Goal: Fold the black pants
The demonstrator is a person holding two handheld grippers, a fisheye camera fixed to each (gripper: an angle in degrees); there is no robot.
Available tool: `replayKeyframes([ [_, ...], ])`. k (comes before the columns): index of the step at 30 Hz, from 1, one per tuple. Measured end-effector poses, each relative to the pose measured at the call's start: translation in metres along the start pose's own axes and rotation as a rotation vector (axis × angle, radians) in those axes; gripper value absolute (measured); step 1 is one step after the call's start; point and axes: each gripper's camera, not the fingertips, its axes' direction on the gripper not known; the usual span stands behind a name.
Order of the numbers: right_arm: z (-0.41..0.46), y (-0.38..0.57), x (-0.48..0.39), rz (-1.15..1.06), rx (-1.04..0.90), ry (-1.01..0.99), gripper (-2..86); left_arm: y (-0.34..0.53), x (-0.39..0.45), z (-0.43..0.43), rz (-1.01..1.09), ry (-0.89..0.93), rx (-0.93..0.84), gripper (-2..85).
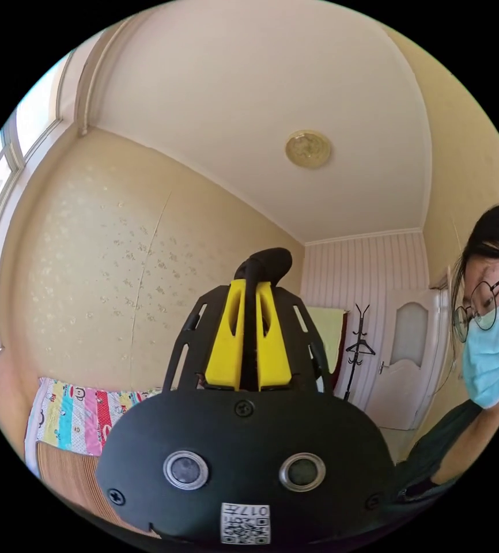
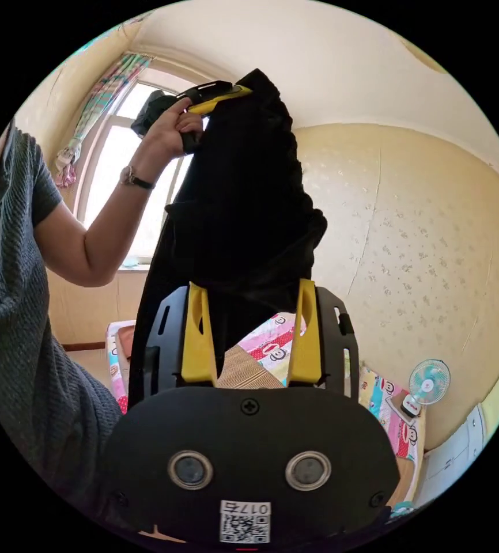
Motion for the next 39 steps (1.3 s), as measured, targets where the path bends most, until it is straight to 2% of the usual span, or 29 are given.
replayKeyframes([
  [4,-0.006,-0.021,0.036,0.086,0.087,-0.073,17.9,0.002,0.022,-0.02,0.013,0.005,0.01,0.4],
  [6,-0.016,-0.023,0.067,0.137,0.161,-0.189,17.2,0.001,0.021,-0.033,-0.003,0.039,0.021,0.4],
  [9,-0.013,-0.016,0.081,0.048,0.135,-0.35,16.8,-0.002,0.017,-0.045,-0.033,0.173,0.02,0.4],
  [13,0.006,0.005,0.063,0.141,0.084,-0.403,18.3,-0.002,0.033,-0.047,-0.03,0.235,0.004,0.4],
  [15,0.011,0.014,0.039,0.221,0.16,-0.484,18.9,0.0,0.043,-0.045,-0.01,0.253,-0.006,0.5],
  [19,-0.009,-0.009,0.027,0.209,0.326,-0.451,17.7,-0.001,0.052,-0.045,0.031,0.344,-0.01,0.6],
  [24,-0.04,-0.061,0.087,0.092,0.481,-0.651,6.1,-0.011,0.024,-0.053,0.016,0.478,0.005,1.0],
  [27,-0.059,-0.089,0.12,0.199,0.434,-0.493,4.4,-0.015,-0.005,-0.063,-0.005,0.417,-0.011,1.3],
  [31,-0.076,-0.118,0.132,0.265,0.32,-0.312,4.0,-0.001,-0.021,-0.068,0.303,0.111,-0.209,1.4],
  [32,-0.08,-0.121,0.134,0.301,0.277,-0.276,4.1,0.011,-0.031,-0.067,0.305,0.063,-0.26,1.3],
  [35,-0.09,-0.11,0.129,0.324,0.259,-0.259,4.4,0.047,-0.06,-0.073,0.176,0.087,-0.235,1.1],
  [39,-0.125,-0.096,0.132,0.319,0.362,-0.254,4.8,0.077,-0.097,-0.083,-0.086,0.084,-0.141,1.2],
])
